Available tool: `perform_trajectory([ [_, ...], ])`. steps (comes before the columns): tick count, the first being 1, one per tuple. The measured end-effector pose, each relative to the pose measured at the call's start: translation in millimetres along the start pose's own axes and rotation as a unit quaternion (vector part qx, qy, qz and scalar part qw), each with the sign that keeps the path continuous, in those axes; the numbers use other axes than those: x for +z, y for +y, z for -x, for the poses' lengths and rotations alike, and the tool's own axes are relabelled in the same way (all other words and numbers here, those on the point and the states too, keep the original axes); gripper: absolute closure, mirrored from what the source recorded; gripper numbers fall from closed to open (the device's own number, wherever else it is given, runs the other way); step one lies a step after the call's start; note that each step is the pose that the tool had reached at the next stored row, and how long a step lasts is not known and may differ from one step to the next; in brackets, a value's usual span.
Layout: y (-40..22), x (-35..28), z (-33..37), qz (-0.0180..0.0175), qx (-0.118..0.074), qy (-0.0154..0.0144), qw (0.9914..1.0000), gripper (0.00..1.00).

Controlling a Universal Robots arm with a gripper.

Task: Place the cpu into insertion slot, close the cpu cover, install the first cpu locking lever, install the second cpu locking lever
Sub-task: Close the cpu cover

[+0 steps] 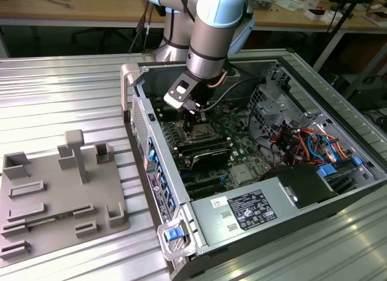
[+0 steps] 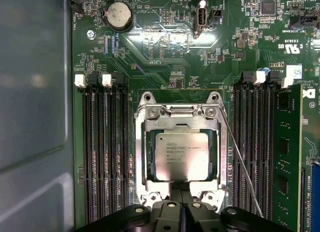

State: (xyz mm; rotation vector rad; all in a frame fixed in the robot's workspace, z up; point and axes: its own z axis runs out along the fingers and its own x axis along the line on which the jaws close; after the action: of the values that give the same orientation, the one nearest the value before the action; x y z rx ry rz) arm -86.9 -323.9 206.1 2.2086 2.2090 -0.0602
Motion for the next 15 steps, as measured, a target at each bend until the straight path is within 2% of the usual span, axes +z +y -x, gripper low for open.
perform_trajectory([
  [7, -0.2, -1.3, 0.0, 0.0001, -0.001, 0.0001, 1.00000, 0.89],
  [15, -1.2, 0.1, 0.1, 0.0000, -0.003, 0.0019, 0.99999, 0.89],
])
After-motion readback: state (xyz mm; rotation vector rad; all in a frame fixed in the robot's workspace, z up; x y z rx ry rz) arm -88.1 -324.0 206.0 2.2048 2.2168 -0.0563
